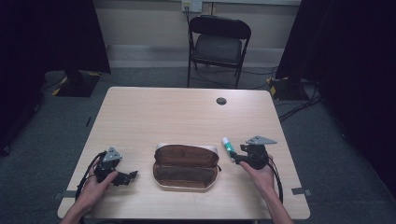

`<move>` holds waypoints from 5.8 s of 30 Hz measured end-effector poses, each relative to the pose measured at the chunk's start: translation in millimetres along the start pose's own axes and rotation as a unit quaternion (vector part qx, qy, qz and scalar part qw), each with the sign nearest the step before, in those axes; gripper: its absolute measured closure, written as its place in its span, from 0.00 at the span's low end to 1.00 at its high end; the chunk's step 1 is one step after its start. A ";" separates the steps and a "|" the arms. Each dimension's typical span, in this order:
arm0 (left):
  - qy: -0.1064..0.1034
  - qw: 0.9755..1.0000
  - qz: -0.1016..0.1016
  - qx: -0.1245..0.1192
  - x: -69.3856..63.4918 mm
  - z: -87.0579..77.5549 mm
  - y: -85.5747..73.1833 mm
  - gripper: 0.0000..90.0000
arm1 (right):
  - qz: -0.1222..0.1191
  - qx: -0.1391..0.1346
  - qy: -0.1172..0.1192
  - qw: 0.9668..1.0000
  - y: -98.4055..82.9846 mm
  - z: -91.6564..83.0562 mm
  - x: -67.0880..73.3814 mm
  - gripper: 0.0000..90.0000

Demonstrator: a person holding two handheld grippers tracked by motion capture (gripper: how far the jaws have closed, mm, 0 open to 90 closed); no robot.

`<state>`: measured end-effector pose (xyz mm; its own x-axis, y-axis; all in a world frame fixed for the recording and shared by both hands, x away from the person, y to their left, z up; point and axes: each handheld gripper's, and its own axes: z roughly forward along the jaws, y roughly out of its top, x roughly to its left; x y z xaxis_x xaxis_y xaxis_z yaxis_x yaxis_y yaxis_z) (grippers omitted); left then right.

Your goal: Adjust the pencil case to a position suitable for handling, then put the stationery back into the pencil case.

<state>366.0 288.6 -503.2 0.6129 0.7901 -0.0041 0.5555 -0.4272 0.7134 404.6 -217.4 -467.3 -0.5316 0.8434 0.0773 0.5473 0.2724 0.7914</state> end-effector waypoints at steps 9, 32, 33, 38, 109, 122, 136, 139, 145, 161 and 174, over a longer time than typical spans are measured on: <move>0.001 1.000 0.001 0.000 0.1 -0.1 0.0 0.00 | -0.006 0.018 0.001 1.000 -0.9 21.4 -3.0 0.47; 0.001 1.000 0.001 0.000 -0.4 -1.6 -1.7 0.00 | -0.030 0.050 -0.022 0.998 -4.8 35.2 -0.4 0.72; 0.001 1.000 0.001 0.000 -0.4 -1.6 -1.7 0.00 | -0.031 0.051 -0.023 0.998 -4.7 35.0 -0.3 0.73; 0.001 1.000 0.001 0.000 -0.3 -1.7 -1.8 0.00 | -0.031 0.054 -0.023 0.998 -4.6 33.8 0.7 0.73; 0.000 1.000 0.001 0.000 1.9 -0.2 -0.3 0.00 | -0.069 -0.148 0.127 0.978 79.4 -97.7 70.7 0.73; -0.002 1.000 0.003 -0.001 2.8 1.6 1.4 0.00 | -0.114 -0.103 0.187 0.970 76.7 -72.0 123.9 0.73; -0.001 1.000 0.002 -0.001 2.7 1.5 1.4 0.00 | -0.144 -0.029 0.228 0.962 53.6 -25.7 159.7 0.73; -0.001 1.000 0.003 -0.002 2.7 1.6 1.3 0.00 | -0.148 -0.012 0.219 0.964 47.4 -15.9 159.2 0.73; -0.001 1.000 0.002 -0.002 2.6 1.6 1.3 0.00 | -0.131 0.013 0.207 0.969 39.7 1.4 150.6 0.73; 0.000 1.000 0.002 -0.001 2.3 1.3 1.1 0.00 | -0.134 0.029 0.188 0.973 42.3 31.1 151.1 0.73; 0.000 1.000 0.004 0.000 2.0 0.7 0.6 0.00 | -0.125 0.022 0.161 0.979 41.6 36.4 141.3 0.68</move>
<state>367.9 289.7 -503.2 0.6176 0.7865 0.0021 0.5498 -0.4337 0.7139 375.8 -70.0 -445.6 -0.8250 0.5598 0.0780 0.3975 0.4767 0.7841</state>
